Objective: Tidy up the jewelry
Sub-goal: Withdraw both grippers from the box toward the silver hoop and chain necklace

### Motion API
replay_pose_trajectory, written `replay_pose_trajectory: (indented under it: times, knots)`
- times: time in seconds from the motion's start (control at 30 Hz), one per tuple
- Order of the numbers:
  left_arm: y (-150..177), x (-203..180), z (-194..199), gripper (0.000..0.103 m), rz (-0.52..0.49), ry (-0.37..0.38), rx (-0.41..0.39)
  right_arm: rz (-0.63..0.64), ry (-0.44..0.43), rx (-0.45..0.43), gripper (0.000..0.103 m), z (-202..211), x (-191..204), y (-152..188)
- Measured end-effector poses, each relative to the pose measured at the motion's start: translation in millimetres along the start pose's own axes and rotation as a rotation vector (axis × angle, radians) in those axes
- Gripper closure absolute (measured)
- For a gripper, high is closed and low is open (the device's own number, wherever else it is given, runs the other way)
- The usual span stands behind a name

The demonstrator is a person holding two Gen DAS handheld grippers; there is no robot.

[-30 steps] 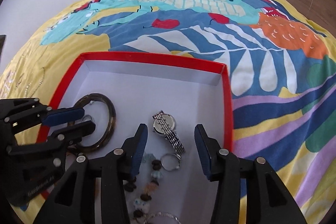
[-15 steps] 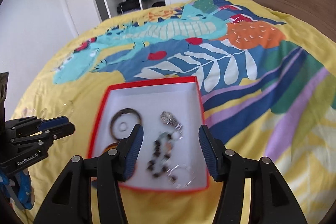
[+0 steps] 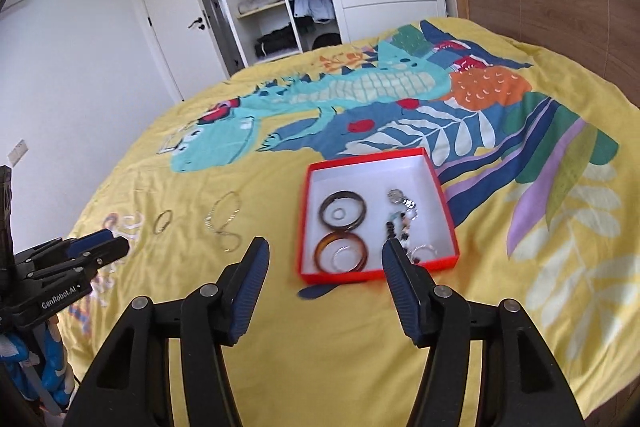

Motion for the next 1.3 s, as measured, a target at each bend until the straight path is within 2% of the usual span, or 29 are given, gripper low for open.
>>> replay_pose_trajectory:
  times: [0.23,0.57,0.93,1.3]
  knots:
    - [7,30,52,0.067,0.004,-0.079,-0.064,0.044,-0.016,-0.022,0.045,37,35,12]
    - [18,59,95,0.066,0.029,-0.103,-0.123,0.090,-0.032,-0.013,0.044,58,74,27]
    - [34,97,120,0.066,0.105,-0.090,-0.165,0.156,-0.058,0.012,0.044,59,126,42]
    - [50,135,118,0.066,0.164,-0.104,-0.151,0.219,-0.084,0.044,0.044,47,166,55]
Point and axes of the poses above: each gripper's, at about its wrist camera, not at the fingertips, and z roughly against the way its jaws point, x to its left, y to its underside, the point moved 10 cm from there along -z, roughly the way its jaws point, and after that the axes turned 7 degrees about -x, right-handed, at the moved point
